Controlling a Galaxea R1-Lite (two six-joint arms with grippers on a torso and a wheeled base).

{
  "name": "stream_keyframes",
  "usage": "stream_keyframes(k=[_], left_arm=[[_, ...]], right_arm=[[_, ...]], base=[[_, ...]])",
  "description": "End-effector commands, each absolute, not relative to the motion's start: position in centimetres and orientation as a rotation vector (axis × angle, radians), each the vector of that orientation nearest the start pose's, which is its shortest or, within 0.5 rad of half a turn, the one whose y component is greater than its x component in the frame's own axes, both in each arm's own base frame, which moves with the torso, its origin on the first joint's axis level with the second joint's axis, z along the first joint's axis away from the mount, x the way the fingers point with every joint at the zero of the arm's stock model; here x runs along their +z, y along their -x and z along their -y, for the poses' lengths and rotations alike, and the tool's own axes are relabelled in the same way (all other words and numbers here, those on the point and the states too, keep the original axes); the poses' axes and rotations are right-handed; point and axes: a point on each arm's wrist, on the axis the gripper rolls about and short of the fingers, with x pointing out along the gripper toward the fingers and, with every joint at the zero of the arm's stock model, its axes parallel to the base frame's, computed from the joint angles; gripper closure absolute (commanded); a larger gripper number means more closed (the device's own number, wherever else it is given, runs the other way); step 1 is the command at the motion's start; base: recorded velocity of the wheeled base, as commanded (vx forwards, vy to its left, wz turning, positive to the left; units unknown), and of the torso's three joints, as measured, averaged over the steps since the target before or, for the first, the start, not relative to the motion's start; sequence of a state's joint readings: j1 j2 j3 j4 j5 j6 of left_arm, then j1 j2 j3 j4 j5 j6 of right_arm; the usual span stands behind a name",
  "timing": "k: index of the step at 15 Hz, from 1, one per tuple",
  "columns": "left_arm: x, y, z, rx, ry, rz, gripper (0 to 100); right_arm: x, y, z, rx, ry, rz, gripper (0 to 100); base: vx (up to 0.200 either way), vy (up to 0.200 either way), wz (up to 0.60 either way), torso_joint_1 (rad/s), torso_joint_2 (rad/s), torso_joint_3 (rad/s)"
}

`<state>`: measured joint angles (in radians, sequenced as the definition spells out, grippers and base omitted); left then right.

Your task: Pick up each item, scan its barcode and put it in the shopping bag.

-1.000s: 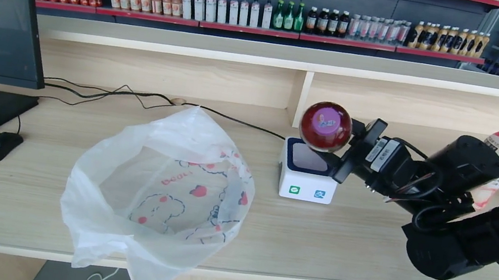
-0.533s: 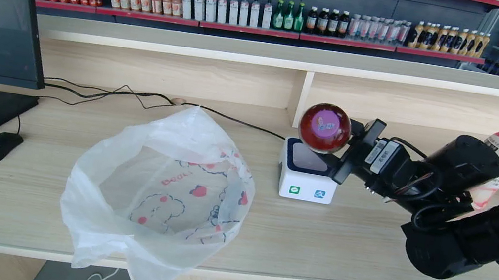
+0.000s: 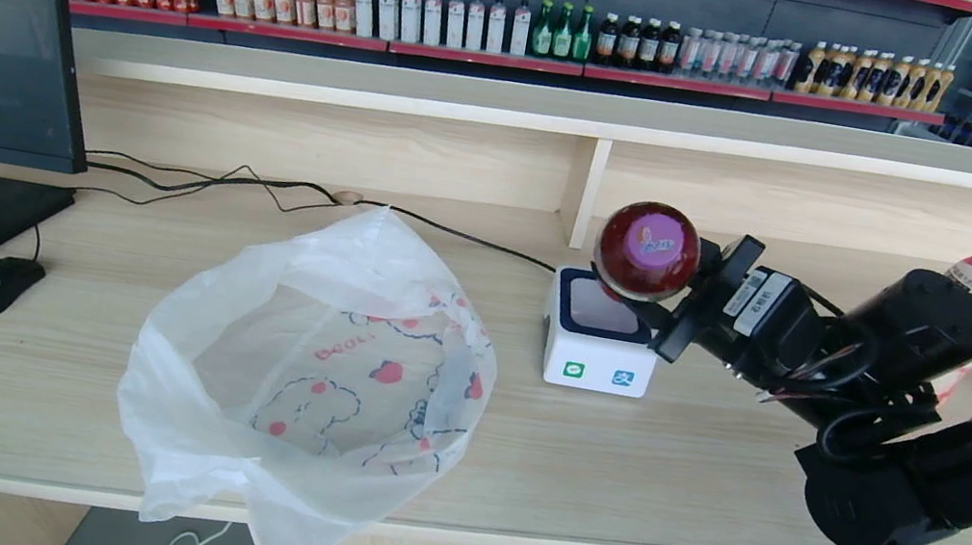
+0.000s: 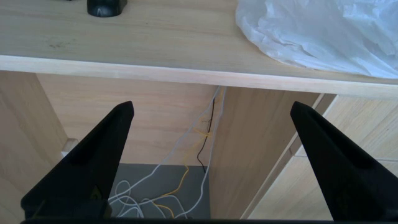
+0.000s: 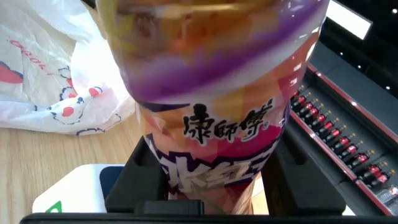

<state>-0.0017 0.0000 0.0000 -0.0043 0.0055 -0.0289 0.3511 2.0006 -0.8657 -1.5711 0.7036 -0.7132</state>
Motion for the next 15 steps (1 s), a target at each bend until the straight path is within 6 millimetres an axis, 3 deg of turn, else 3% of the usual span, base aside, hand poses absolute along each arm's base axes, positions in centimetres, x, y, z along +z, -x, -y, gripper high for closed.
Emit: stream_keyframes(k=[1, 8, 15], left_arm=[[7.6, 2.3, 0.0, 0.005, 0.029, 0.005, 0], [7.6, 2.3, 0.0, 0.005, 0.029, 0.005, 0], [7.6, 2.3, 0.0, 0.005, 0.029, 0.003, 0]], right_arm=[[19.8, -32.1, -13.3, 0.831, 0.691, 0.815, 100], [22.3, -29.8, -12.7, 0.699, 0.581, 0.783, 100], [24.4, -27.7, -11.8, 0.482, 0.233, 0.661, 100]], base=[[0.000, 0.000, 0.00, 0.000, 0.00, 0.000], [0.000, 0.000, 0.00, 0.000, 0.00, 0.000], [0.000, 0.000, 0.00, 0.000, 0.00, 0.000]])
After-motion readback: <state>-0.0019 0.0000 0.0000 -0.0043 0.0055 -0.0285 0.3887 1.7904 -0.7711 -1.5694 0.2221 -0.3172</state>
